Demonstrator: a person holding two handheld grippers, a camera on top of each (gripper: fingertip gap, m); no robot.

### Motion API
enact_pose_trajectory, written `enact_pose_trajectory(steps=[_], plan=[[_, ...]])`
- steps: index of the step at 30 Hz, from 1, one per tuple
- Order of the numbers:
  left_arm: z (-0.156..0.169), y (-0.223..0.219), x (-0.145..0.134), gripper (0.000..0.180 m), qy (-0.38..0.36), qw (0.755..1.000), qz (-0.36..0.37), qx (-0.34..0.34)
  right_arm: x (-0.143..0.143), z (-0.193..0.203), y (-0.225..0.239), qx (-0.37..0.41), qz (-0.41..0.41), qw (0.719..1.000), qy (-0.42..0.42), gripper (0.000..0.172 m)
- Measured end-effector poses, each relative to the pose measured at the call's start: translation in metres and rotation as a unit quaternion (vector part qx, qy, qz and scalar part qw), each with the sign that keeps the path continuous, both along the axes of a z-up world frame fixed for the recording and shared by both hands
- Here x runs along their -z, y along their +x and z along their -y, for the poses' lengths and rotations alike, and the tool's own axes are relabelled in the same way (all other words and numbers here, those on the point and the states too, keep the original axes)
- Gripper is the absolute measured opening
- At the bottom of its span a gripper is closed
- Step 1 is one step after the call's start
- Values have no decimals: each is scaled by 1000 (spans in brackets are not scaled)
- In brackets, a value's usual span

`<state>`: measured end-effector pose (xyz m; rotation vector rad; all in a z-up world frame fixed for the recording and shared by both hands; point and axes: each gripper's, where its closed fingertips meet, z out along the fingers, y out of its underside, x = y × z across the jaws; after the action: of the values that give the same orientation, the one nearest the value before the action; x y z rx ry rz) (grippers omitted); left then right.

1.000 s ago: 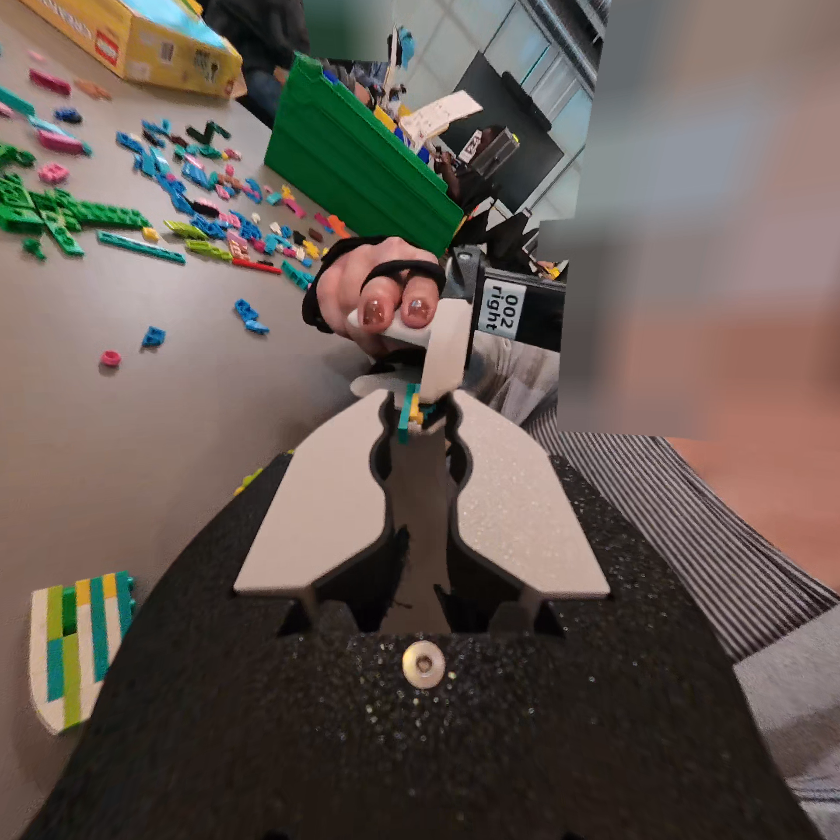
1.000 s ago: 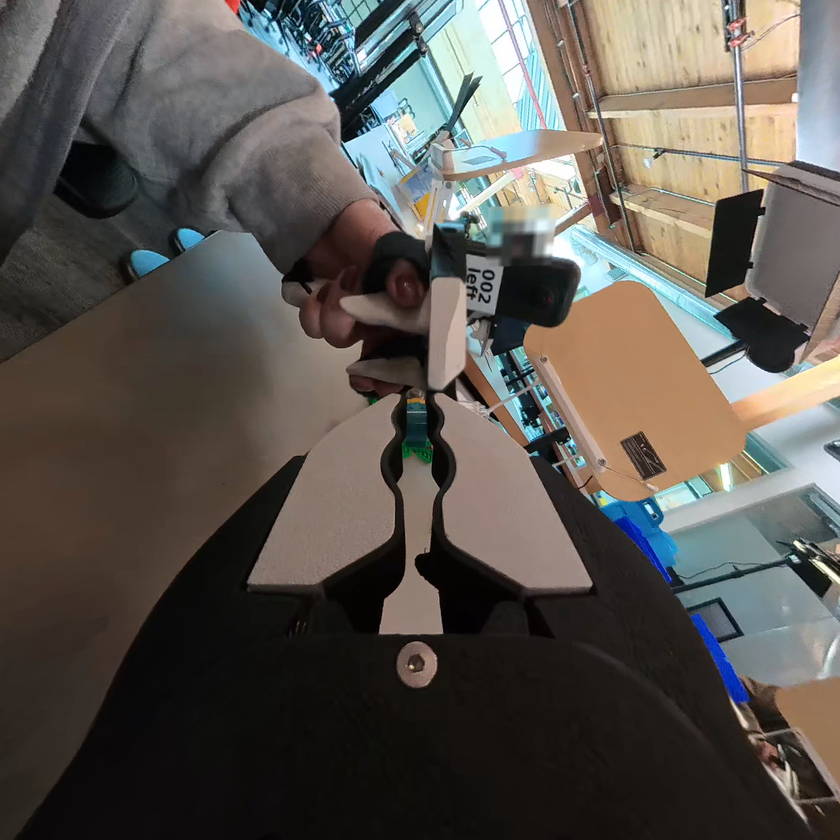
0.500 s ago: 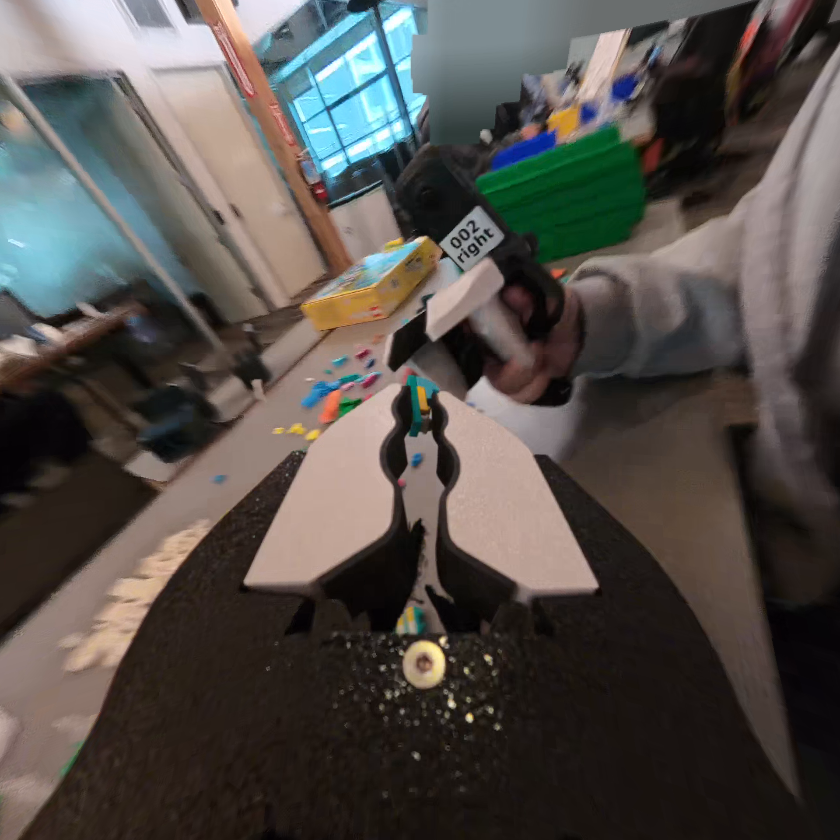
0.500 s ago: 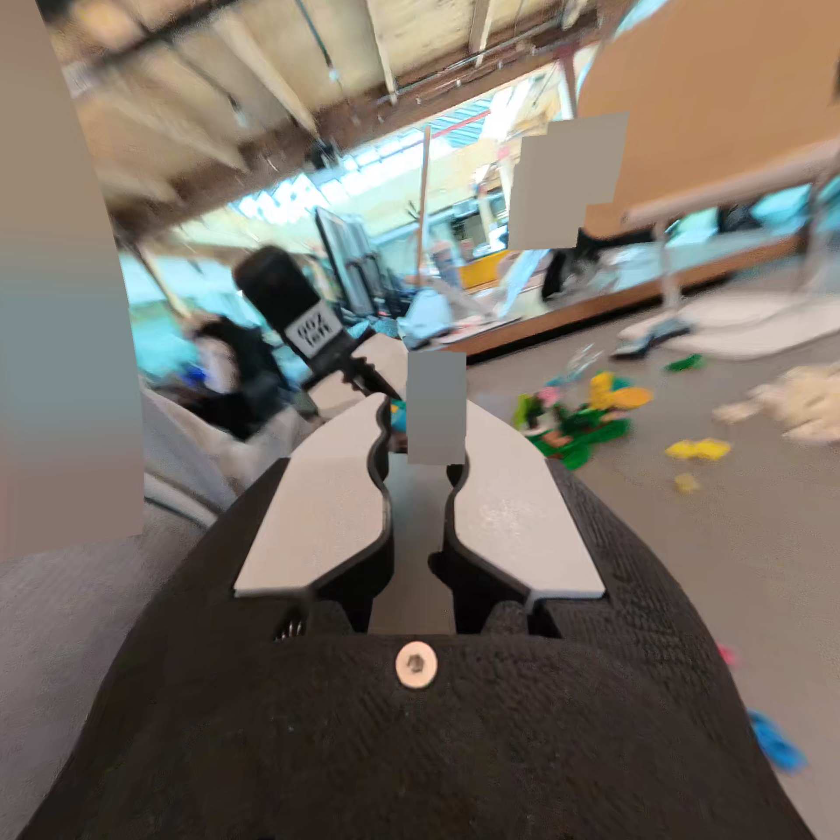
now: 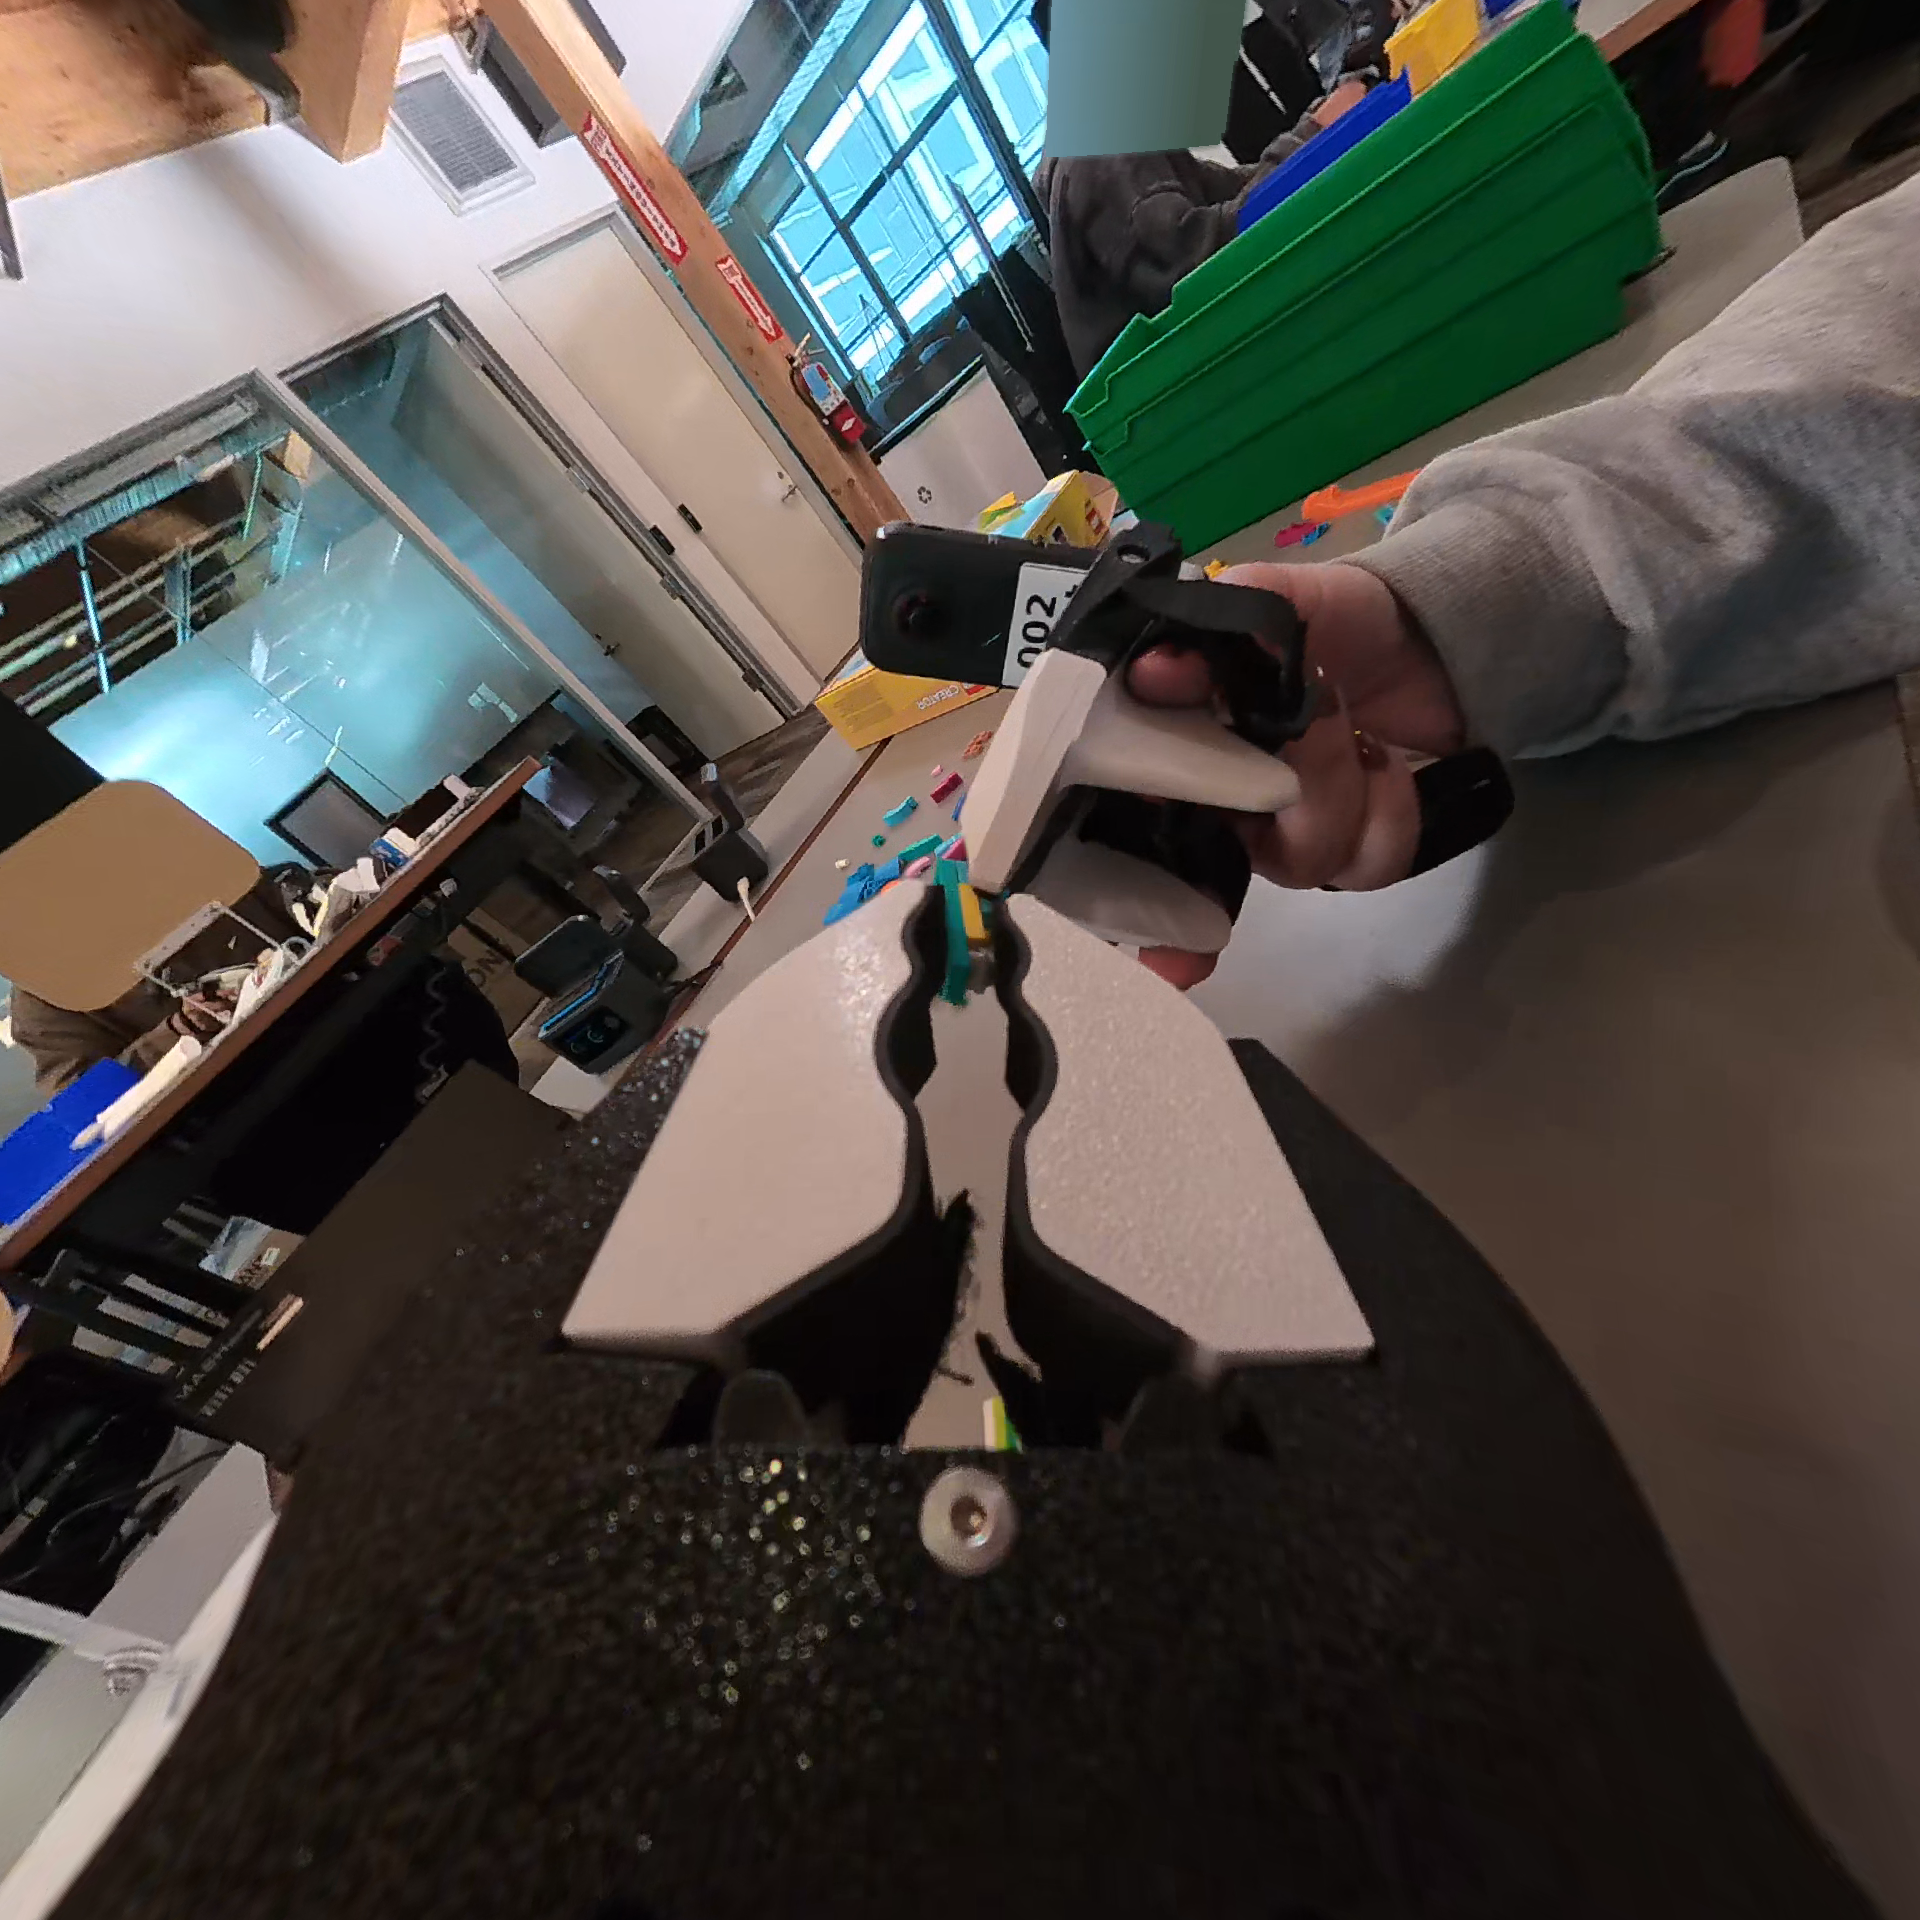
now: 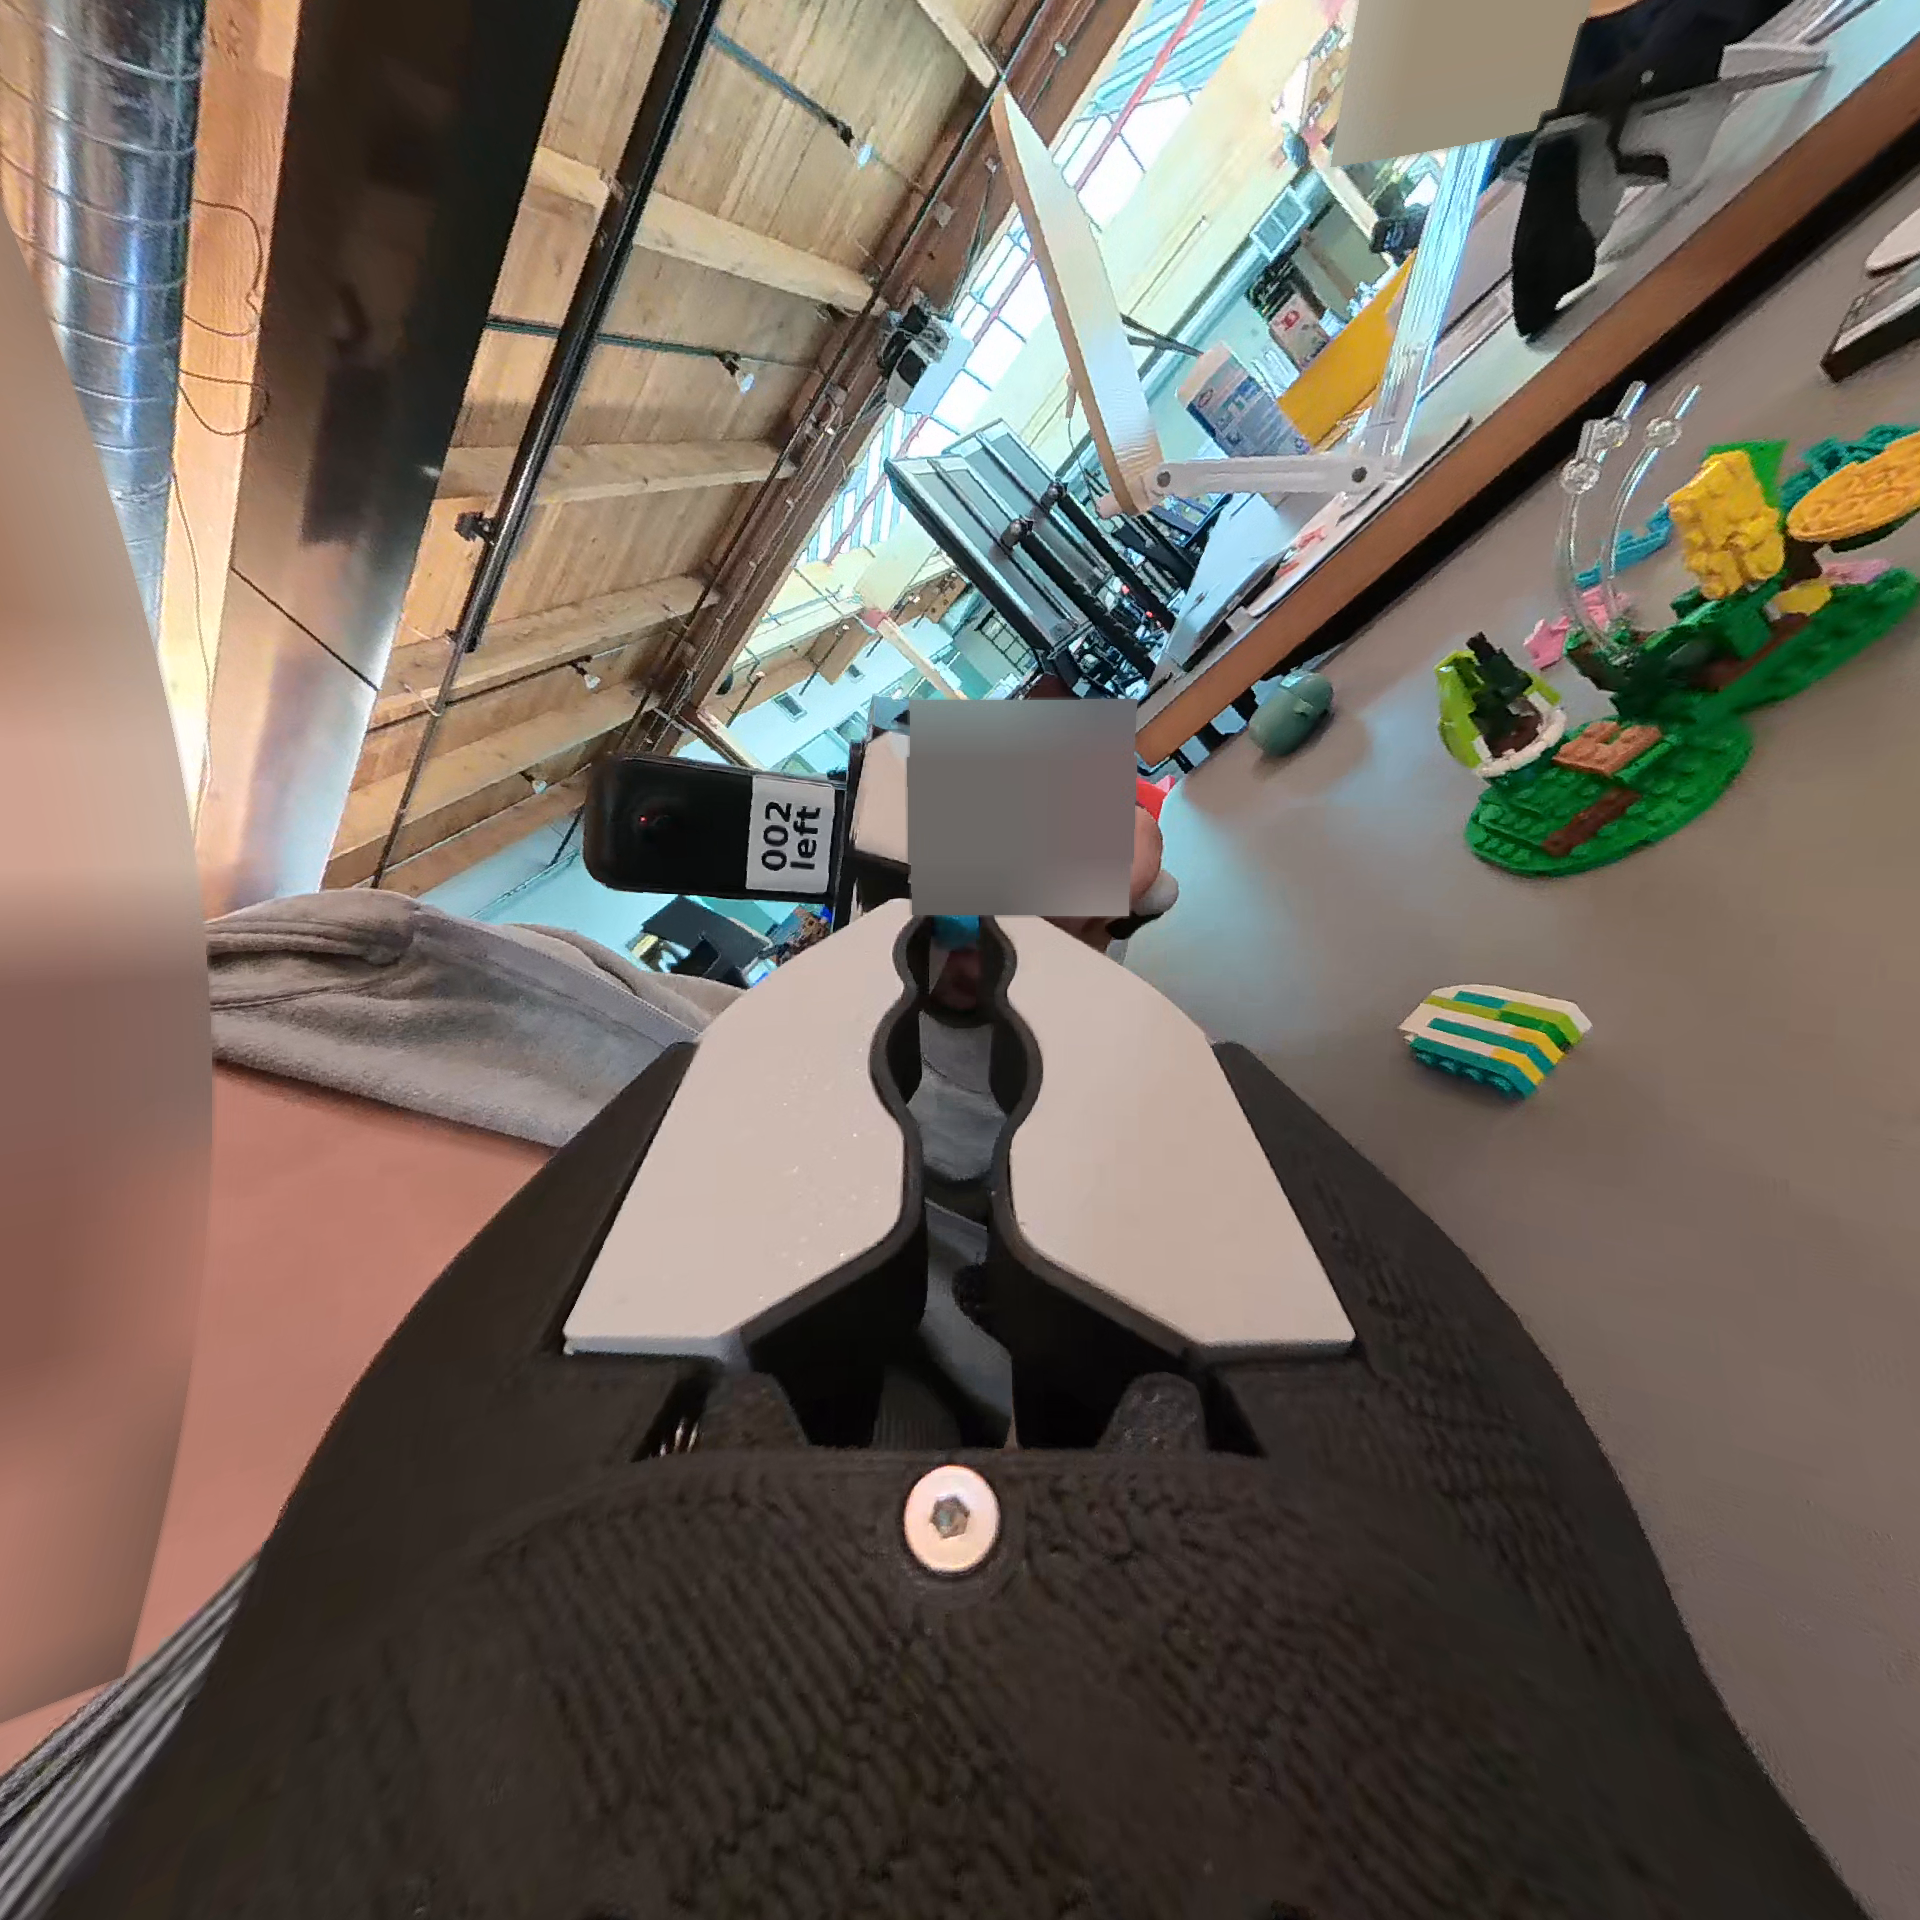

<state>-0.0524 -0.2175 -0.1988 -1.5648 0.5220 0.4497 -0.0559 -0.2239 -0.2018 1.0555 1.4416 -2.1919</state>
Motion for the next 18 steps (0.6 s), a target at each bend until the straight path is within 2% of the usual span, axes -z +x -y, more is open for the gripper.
enact_pose_trajectory(steps=[2, 9, 15, 18], plan=[[0, -1, 2, 9, -6, 1000, 1, -13, 1, 0, -1, 6, 1, 1000, 7, 5], [2, -6, 9, 13, -33, 994, -94, -50, 3, 0, -1, -8, 20, 1000, -9, 6], [3, -4, 11, 9, -49, 996, -60, -43, 4, 2, 2, -12, 7, 1000, 8, 6], [3, -3, 12, 8, -61, 998, 1, -34, 6, 1, 3, 2, -25, 998, 49, 6]])
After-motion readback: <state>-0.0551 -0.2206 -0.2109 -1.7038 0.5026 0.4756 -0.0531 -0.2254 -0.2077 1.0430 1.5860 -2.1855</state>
